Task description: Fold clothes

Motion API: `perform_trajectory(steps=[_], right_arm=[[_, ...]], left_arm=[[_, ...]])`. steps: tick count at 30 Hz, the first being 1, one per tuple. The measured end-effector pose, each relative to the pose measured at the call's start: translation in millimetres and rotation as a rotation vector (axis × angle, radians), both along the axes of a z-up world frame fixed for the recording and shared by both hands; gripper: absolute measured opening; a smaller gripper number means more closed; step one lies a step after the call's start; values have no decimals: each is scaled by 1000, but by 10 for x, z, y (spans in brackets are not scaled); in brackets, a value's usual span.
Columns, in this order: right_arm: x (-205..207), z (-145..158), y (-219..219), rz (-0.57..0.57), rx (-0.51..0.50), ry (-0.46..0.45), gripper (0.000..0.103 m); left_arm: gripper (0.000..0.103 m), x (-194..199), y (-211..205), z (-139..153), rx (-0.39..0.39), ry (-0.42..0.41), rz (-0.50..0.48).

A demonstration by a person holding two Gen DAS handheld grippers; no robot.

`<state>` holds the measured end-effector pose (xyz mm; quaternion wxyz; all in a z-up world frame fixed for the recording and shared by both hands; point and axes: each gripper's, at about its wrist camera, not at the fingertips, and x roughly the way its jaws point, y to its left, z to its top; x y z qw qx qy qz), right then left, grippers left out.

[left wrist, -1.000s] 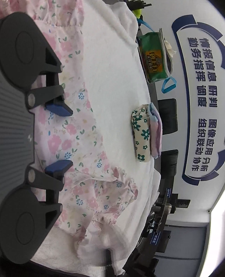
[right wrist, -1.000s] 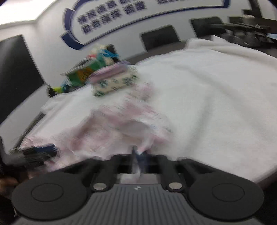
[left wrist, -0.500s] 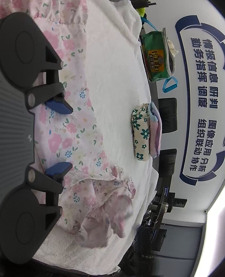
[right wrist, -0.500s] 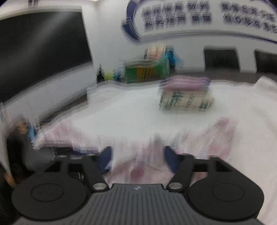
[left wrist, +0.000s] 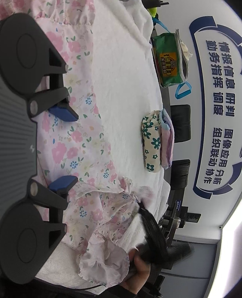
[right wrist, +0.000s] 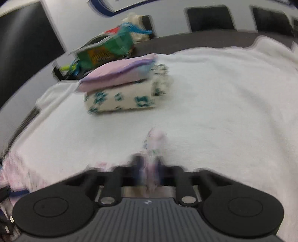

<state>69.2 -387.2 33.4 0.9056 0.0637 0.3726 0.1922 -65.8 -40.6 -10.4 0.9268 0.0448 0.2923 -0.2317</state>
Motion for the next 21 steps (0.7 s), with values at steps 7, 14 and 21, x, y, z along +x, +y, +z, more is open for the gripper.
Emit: perform_trajectory(steps=[7, 14, 21], right_arm=[[-1274, 360, 140, 466, -205, -334, 5], [-1700, 1, 616, 592, -511, -238, 5], [-1892, 141, 679, 596, -575, -282, 11]], left_arm=[[64, 3, 3, 2, -2, 0, 1], [64, -34, 69, 83, -38, -38, 13], [64, -1, -103, 553, -90, -123, 15]])
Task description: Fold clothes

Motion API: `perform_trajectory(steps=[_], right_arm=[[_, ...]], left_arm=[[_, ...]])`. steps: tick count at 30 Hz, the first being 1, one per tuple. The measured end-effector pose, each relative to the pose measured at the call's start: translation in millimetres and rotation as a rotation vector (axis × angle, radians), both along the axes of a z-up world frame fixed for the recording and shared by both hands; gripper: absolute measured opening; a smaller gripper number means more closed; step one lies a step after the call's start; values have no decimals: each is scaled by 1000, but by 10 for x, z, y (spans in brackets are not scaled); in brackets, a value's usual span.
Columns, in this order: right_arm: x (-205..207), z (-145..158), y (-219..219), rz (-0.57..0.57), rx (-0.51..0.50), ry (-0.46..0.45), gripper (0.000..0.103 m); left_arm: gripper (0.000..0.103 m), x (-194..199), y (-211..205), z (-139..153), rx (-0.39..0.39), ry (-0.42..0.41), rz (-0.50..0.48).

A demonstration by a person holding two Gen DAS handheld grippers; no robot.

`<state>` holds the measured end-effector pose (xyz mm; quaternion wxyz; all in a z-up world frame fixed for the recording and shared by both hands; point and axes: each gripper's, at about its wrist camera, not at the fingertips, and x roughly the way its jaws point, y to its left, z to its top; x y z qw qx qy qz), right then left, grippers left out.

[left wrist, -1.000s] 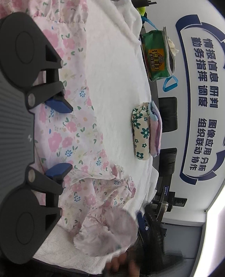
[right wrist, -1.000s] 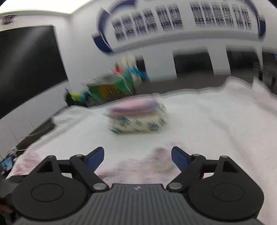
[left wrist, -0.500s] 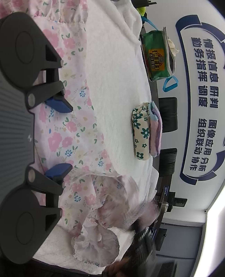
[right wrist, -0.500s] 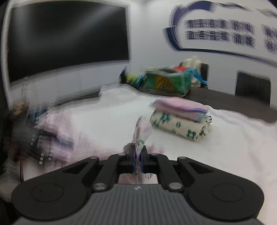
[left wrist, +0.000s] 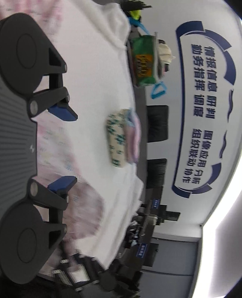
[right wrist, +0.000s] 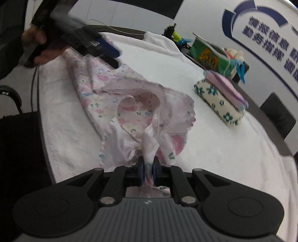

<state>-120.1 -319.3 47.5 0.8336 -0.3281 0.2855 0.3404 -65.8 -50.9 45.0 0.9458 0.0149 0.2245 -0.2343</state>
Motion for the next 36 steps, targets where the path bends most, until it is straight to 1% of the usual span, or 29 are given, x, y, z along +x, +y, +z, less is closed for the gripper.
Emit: perform_trajectory(steps=[1, 2, 3, 5, 6, 7, 8, 9, 11, 12, 14, 15, 18, 19, 20, 21, 22, 23, 24, 25, 26, 27, 29, 30, 31, 34, 36], right_arm=[[-47, 45, -1, 0, 6, -13, 13], [-95, 90, -2, 0, 12, -26, 22], [-147, 152, -29, -7, 33, -41, 39], [-252, 316, -151, -50, 109, -79, 57], [-297, 403, -241, -100, 158, -104, 61], [-326, 490, -352, -182, 222, -129, 63], [-339, 576, -482, -295, 300, -154, 67], [-346, 635, -618, -410, 390, -162, 73], [-352, 670, -911, -642, 610, -127, 78], [-366, 613, -1033, -731, 719, -75, 78], [-412, 428, -1163, -846, 874, 44, 77], [-450, 316, -1145, -857, 909, 95, 77], [-535, 75, -947, -843, 890, 196, 77], [-542, 15, -897, -843, 882, 227, 77], [-528, -28, -866, -845, 875, 260, 77], [-515, -65, -848, -846, 875, 289, 74], [-502, -95, -844, -844, 879, 315, 72], [-478, -137, -838, -839, 891, 345, 67], [-439, -193, -826, -833, 908, 376, 60], [-387, -250, -806, -836, 924, 385, 54], [-326, -305, -783, -848, 938, 378, 36], [-268, -337, -775, -864, 962, 351, 26], [-176, -373, -751, -878, 1050, 258, 26], [-123, -390, -718, -883, 1067, 227, 26], [-71, -405, -674, -893, 1057, 207, 26], [36, -366, -555, -874, 1027, 174, 35], [-19, -252, -519, -839, 1027, 112, 48]], left_arm=[[64, 41, -61, 71, -4, -9, 1], [64, 95, -118, 97, -1, -11, 0], [64, 150, -176, 121, 2, -12, -2], [64, 254, -264, 141, 9, -3, -1], [64, 307, -263, 145, -9, 18, 1], [64, 361, -262, 148, -28, 39, 3], [64, 414, -260, 152, -48, 60, 5], [64, 468, -258, 155, -67, 81, 7], [64, 620, -315, 207, -107, 130, 2], [64, 673, -402, 237, -112, 139, -22], [62, 733, -583, 269, -109, 146, -76], [62, 739, -673, 270, -102, 144, -107], [62, 736, -940, 107, -43, 134, -170], [56, 735, -1029, 52, -23, 130, -191], [37, 758, -1068, -37, -7, 171, -198], [26, 781, -1105, -128, 10, 213, -204], [10, 782, -1099, -208, 9, 251, -213], [11, 782, -1092, -288, 7, 288, -221], [11, 774, -1091, -333, 12, 293, -220], [11, 765, -1091, -376, 17, 296, -219], [11, 757, -1091, -419, 22, 299, -217], [11, 753, -1088, -437, 16, 296, -214], [12, 757, -1080, -468, 0, 293, -206], [12, 761, -1062, -492, -19, 291, -203], [12, 764, -1043, -517, -37, 289, -201], [12, 762, -972, -532, -82, 284, -209], [12, 788, -925, -534, -109, 300, -211]])
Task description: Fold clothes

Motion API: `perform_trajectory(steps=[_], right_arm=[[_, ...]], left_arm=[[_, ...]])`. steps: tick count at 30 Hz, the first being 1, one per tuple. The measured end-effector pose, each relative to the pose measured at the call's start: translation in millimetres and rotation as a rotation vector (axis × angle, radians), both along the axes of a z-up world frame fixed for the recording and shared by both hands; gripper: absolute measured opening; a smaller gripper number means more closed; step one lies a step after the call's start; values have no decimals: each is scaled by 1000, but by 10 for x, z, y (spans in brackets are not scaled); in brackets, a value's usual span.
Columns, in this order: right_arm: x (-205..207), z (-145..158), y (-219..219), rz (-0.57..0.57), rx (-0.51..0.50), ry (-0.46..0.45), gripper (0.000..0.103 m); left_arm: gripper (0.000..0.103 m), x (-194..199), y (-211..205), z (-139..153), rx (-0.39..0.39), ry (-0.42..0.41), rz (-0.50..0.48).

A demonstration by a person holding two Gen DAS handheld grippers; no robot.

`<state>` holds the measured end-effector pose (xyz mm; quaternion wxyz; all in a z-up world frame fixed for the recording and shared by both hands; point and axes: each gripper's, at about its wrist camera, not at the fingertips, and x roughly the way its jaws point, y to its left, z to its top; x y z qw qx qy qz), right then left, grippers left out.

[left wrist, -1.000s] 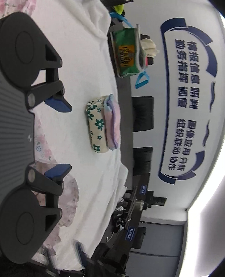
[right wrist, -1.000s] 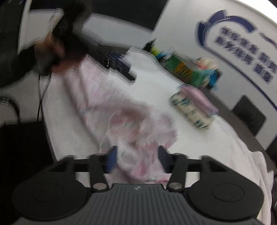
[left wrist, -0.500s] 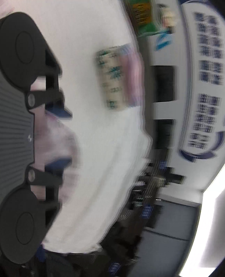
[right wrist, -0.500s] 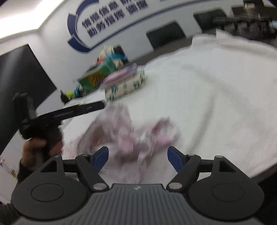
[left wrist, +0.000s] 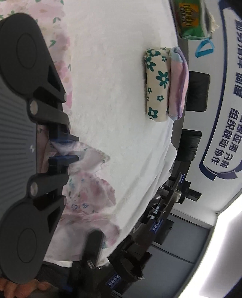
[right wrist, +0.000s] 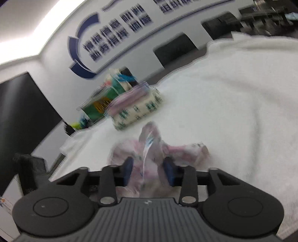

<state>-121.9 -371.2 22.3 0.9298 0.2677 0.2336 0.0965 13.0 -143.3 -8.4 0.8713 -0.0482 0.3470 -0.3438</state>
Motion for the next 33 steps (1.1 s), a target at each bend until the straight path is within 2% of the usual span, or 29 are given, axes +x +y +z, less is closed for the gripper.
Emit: perform_trajectory(steps=[2, 3, 4, 5, 6, 7, 9, 12, 13, 14, 16, 17, 18, 19, 20, 22, 24, 25, 26, 27, 28, 30, 33], right_arm=[[-8, 84, 51, 6, -39, -34, 47], [73, 72, 96, 12, -63, -1, 28], [155, 61, 141, 17, -87, 32, 15], [236, 49, 186, 22, -111, 66, 6], [319, 17, 222, 29, -116, 94, 5], [403, -36, 250, 39, -103, 117, 5], [558, -125, 293, 54, -79, 158, 5], [721, -119, 361, 108, -91, 190, 7], [779, -106, 397, 131, -110, 203, 7], [837, -93, 433, 154, -129, 216, 7], [893, -65, 456, 190, -152, 228, 8], [911, -51, 459, 206, -161, 231, 8], [930, -37, 462, 223, -170, 234, 8], [944, -29, 461, 235, -176, 238, 8], [956, -28, 457, 244, -181, 241, 8], [894, 11, 427, 242, -188, 228, 8], [714, 121, 350, 213, -172, 174, 19], [574, 202, 277, 183, -153, 125, 27], [416, 283, 188, 144, -136, 73, 53], [257, 344, 88, 93, -125, 30, 69], [127, 365, -4, 34, -119, 13, 72], [-42, 275, -153, -55, -91, 54, 71], [-94, 14, -198, -61, 6, 125, 67]], left_arm=[[12, 21, 20, 4, -14, 17, 6], [12, 23, 27, 9, -17, 21, 9], [13, 24, 34, 14, -20, 25, 12], [17, 26, 42, 18, -23, 29, 15], [21, -11, 89, 57, -26, 29, 25], [30, -49, 139, 97, -28, 29, 35], [37, -247, 270, 212, -28, -28, 9], [46, -683, 374, 350, -5, -163, -152], [54, -777, 327, 356, 11, -193, -187], [64, -869, 276, 360, 28, -223, -221], [69, -958, 82, 310, 105, -299, -237], [68, -977, -26, 266, 147, -327, -235], [68, -937, -129, 224, 178, -322, -218], [63, -894, -232, 183, 208, -315, -200], [44, -844, -269, 159, 206, -291, -182], [16, -680, -267, 103, 160, -188, -144], [15, -568, -146, 45, 88, -103, -99], [10, -537, -80, 26, 68, -78, -73], [8, -514, -31, 2, 64, -68, -49], [8, -495, 1, -17, 55, -61, -35], [7, -479, 28, -26, 41, -50, -34], [7, -483, 29, 0, 44, -50, -32], [8, -512, -3, 9, 60, -70, -35]])
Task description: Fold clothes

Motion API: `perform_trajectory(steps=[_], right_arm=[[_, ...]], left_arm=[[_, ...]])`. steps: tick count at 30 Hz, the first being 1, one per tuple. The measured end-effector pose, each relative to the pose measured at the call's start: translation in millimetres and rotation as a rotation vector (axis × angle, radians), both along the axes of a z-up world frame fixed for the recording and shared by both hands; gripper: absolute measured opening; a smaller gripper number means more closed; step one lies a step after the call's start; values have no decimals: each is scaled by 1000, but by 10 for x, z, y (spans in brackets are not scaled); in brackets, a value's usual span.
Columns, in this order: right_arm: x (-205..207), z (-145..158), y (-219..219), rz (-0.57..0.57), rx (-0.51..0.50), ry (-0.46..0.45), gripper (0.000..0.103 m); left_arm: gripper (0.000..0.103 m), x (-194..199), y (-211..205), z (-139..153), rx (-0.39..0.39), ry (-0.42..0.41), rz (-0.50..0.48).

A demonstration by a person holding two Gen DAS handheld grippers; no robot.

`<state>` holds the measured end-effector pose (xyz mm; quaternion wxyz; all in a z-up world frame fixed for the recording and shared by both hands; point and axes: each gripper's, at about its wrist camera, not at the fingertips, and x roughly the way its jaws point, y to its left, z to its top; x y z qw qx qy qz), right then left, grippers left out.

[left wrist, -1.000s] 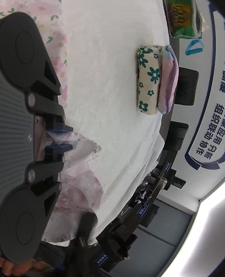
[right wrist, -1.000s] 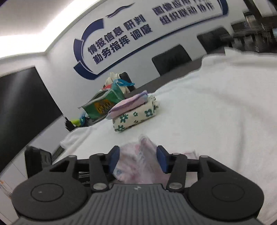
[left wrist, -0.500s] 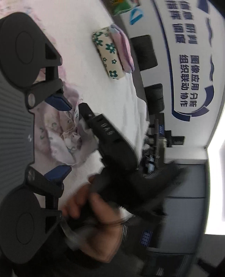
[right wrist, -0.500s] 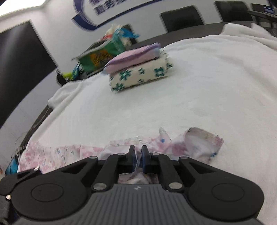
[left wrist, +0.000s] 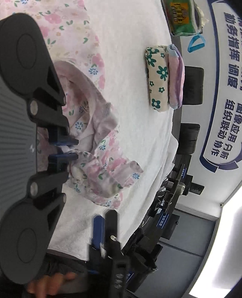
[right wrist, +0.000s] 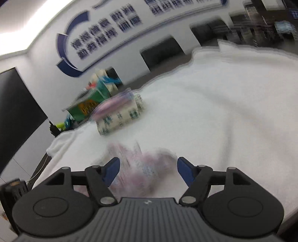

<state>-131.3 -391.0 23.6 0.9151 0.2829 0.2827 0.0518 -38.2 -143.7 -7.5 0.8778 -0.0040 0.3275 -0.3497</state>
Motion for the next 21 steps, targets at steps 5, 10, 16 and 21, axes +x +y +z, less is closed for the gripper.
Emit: perform_trajectory(steps=[5, 10, 16, 21], right_arm=[[273, -269, 200, 57, 100, 15, 59], [458, -282, 514, 113, -78, 23, 8], [141, 312, 1491, 220, -716, -202, 8], [-65, 50, 2867, 554, -1136, -302, 8]], left_arm=[[9, -73, -12, 36, 9, -25, -8], [19, -444, 596, 311, -95, -86, 78], [30, -812, 1613, 397, -104, -148, 325], [29, -916, 2186, 350, -122, -128, 502]])
